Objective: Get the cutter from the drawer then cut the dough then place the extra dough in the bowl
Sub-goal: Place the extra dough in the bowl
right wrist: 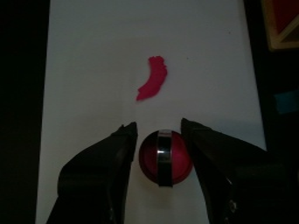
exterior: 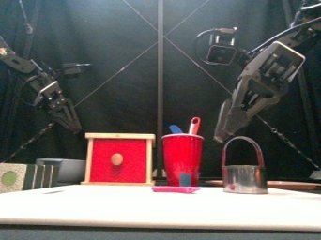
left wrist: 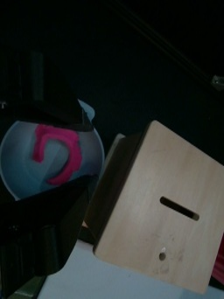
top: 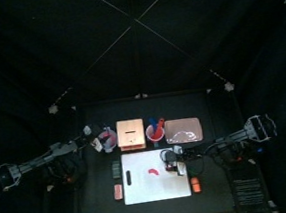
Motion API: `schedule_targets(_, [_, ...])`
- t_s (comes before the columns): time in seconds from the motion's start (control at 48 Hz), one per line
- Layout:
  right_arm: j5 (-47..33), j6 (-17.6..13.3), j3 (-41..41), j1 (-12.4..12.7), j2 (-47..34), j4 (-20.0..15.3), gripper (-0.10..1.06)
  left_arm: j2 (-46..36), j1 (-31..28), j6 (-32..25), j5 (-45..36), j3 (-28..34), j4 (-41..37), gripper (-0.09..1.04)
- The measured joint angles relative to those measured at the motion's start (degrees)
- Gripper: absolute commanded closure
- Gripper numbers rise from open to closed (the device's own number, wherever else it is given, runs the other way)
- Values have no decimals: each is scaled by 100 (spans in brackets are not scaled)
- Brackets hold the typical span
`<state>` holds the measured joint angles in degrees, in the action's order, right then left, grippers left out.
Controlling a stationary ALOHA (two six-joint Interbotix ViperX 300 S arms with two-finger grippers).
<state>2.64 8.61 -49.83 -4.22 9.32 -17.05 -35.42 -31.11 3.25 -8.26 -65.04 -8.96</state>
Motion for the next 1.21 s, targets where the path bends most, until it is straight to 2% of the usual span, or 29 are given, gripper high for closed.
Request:
schedule_targets(0.25, [0, 0, 0, 9, 0, 9, 15, 9, 185, 9, 264, 0, 114, 12])
schedule_targets(0.479, [0, 0, 9, 9, -35, 0, 15, 35, 1608, -53, 1362, 9, -70, 13])
schedule_targets(0.667, [0, 0, 79, 18, -114, 18, 15, 272, 2391, -53, 1942, 237, -378, 13])
schedule_targets(0.792, [0, 0, 105, 18, -158, 9, 15, 791, 2549, -53, 1978, 554, -466, 13])
schedule_targets(1.062, [0, 0, 123, 26, -158, -18, 15, 2531, 2716, -53, 1986, 1521, -1028, 13])
schedule_targets(1.208, [0, 0, 105, 62, 62, 26, 15, 3146, 2883, -53, 1951, 1872, -1081, 13])
